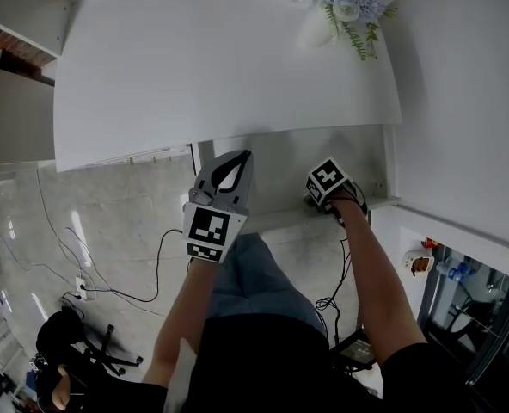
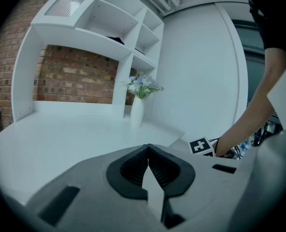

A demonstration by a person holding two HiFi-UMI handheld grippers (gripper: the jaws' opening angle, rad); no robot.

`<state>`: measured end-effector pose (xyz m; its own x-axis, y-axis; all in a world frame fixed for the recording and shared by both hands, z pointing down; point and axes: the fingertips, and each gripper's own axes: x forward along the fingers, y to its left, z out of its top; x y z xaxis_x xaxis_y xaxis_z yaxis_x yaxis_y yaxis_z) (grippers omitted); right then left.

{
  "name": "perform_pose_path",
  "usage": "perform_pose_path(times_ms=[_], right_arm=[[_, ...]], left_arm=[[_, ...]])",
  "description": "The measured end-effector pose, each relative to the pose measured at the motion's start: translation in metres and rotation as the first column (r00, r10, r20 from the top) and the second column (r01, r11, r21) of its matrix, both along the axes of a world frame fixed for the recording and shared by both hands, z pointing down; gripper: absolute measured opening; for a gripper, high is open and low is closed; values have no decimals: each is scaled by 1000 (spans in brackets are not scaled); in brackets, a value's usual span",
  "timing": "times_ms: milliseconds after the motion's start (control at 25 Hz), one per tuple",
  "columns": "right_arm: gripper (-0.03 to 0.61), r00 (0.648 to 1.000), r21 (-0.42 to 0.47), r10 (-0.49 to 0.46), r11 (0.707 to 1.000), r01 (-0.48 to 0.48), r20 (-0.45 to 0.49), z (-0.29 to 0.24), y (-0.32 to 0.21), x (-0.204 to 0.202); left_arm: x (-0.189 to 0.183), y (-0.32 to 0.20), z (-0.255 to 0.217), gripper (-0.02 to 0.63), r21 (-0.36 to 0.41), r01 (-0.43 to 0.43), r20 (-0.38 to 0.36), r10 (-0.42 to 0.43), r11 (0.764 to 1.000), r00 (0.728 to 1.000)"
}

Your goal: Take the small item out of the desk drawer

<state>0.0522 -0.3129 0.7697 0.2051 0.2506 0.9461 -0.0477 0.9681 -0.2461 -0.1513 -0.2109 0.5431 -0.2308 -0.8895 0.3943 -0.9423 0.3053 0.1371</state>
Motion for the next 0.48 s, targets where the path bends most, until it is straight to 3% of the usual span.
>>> perform_pose_path(times_ms=[480], right_arm=[[307,995,-21,-10,1000,8,-95,18,5,5]], left_arm=[[-2,0,5,9,-26,14,-4,-14,1000,1000]])
